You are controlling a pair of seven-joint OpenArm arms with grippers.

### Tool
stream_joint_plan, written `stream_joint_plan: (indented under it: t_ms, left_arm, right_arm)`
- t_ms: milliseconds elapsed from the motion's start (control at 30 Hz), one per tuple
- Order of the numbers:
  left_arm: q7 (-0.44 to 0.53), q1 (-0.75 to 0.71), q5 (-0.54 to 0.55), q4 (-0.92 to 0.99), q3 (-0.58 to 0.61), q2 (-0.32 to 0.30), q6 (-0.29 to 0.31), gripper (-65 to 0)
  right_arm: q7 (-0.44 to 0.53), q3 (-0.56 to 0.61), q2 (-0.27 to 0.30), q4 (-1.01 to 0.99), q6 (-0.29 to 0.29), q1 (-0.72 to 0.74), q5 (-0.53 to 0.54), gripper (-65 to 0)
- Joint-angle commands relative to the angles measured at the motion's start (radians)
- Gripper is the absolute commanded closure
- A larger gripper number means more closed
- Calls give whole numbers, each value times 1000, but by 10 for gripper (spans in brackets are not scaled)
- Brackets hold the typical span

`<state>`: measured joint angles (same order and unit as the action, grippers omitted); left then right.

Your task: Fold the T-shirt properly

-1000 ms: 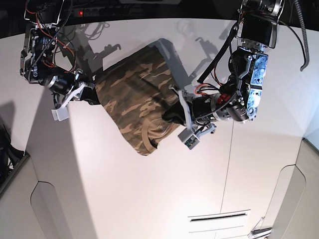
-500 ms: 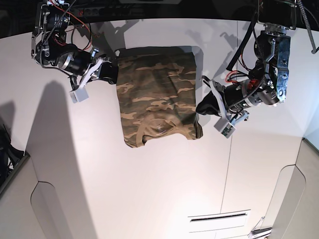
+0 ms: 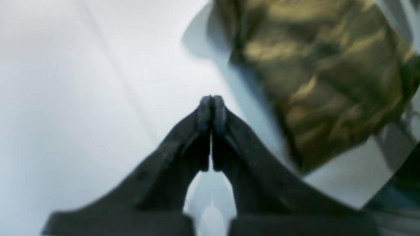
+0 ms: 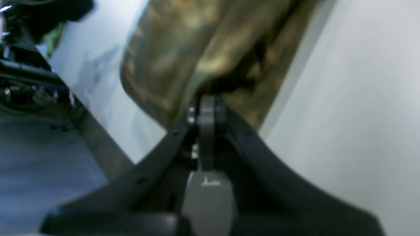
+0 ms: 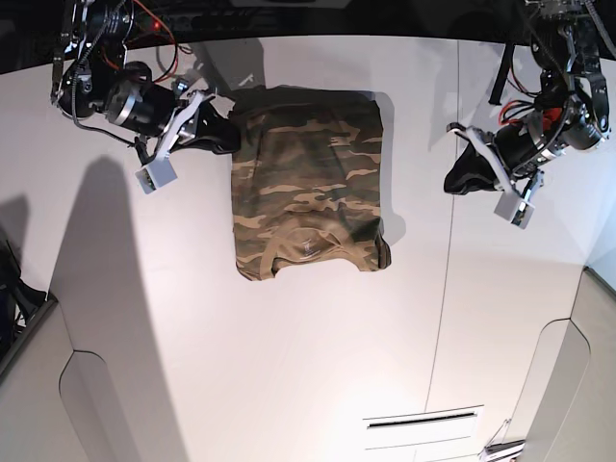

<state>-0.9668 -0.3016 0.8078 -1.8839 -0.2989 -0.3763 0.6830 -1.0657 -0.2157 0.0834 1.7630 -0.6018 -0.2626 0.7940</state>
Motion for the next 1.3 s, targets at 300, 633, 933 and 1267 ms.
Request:
stream_joint_plan:
  t_ms: [300, 633, 933, 1267]
  left_arm:
    - [19, -208, 72, -68, -177, -8, 15, -8]
    - [-32, -407, 69, -68, -267, 19, 15, -9]
    - [-33, -600, 46, -68, -410, 130, 15, -9]
    - [-18, -831, -90, -34, -339, 153, -1, -9]
  right_arm:
    - [100, 85, 5, 16, -4, -1, -109, 0]
    - [80, 192, 37, 62, 16, -1, -210, 0]
    - [-69, 37, 305, 275, 29, -121, -30, 0]
    - [-139, -147, 439, 358, 14, -589, 82, 0]
